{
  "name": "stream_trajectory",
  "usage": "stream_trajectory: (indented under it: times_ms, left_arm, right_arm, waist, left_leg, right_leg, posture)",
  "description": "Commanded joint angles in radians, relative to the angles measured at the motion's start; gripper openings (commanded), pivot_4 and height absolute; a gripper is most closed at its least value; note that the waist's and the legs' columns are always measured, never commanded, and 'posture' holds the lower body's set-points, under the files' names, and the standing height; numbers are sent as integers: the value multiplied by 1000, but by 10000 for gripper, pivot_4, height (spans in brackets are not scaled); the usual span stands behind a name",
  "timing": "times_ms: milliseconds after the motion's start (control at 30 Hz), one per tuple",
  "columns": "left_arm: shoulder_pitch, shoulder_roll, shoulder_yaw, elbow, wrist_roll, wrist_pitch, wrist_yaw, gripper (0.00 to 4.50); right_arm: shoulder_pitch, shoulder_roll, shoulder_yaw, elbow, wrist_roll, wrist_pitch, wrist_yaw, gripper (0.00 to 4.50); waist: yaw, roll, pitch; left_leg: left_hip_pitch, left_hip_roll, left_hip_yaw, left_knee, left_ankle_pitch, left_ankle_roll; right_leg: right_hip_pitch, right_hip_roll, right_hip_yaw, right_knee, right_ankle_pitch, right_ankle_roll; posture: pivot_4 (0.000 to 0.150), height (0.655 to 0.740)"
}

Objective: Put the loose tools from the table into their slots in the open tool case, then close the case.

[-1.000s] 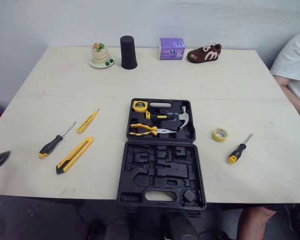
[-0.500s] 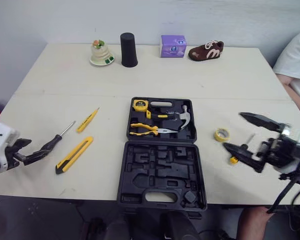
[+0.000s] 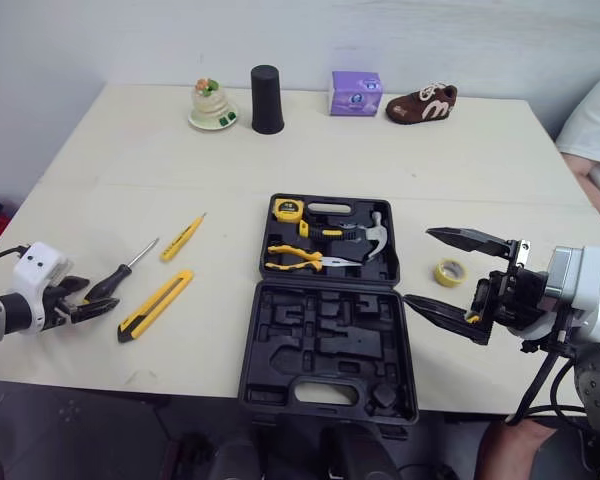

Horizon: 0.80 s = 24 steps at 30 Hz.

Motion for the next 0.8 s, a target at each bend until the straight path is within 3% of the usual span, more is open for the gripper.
stream_trajectory:
  times_ms: [33,133,167,333,400,500,633,800]
  left_arm:
    - [-15,-14,-3,36,3,-9,-1,23771]
    - [-26,-18,26,46,-10,-21,10,10973]
    - [-30,-17,52,40,-28,-40,6,10038]
    - [-42,-24,135,-109,-131,-180,-83,10069]
    - [-71,-31,108,-242,-176,-159,-132,10069]
    - [-96,-33,61,-351,-202,-102,-171,10069]
    - [-305,-25,-203,-621,-268,200,-279,10069]
    - [-409,-65,-377,-756,-267,296,-350,10068]
  right_arm:
    - [-5,-1,-8,-37,-4,10,-21,45000]
    - [4,-1,-16,-41,-15,15,-31,45000]
    - [13,-2,-23,-42,-20,15,-35,45000]
    - [83,-12,-85,-28,-48,-13,-29,45000]
    - [144,-41,-132,-43,-31,16,-7,45000]
    - [188,-60,-172,-52,-17,17,17,45000]
    - [248,-80,-259,41,-24,-7,90,45000]
    - [309,-75,-290,46,-10,37,102,45000]
  waist:
    - [2,0,0]
    - [1,0,0]
    - [1,0,0]
    - [1,-1,0]
    - [7,-1,0]
    - [9,-1,0]
    - [9,-2,0]
    - [-3,1,0]
  left_leg:
    - [0,0,0,0,0,0]
    - [0,0,0,0,0,0]
    - [0,0,0,0,0,0]
    - [-3,0,-1,1,0,0]
    - [-12,1,-2,10,1,-1]
    - [-13,0,-3,13,0,0]
    - [-9,0,-3,13,-2,3]
    - [-8,0,0,12,0,0]
  right_leg:
    - [0,0,0,0,0,0]
    - [0,0,0,0,0,0]
    - [0,0,0,1,0,0]
    - [-2,0,-1,0,0,0]
    - [-7,0,-2,3,0,0]
    - [-4,-1,-2,1,1,2]
    - [1,1,-2,-2,2,4]
    - [2,3,3,-3,3,6]
  posture:
    - [1500,7341]
    - [1500,7341]
    - [1500,7341]
    - [1500,7341]
    - [1500,7341]
    - [1500,7341]
    - [1500,7341]
    - [1500,7341]
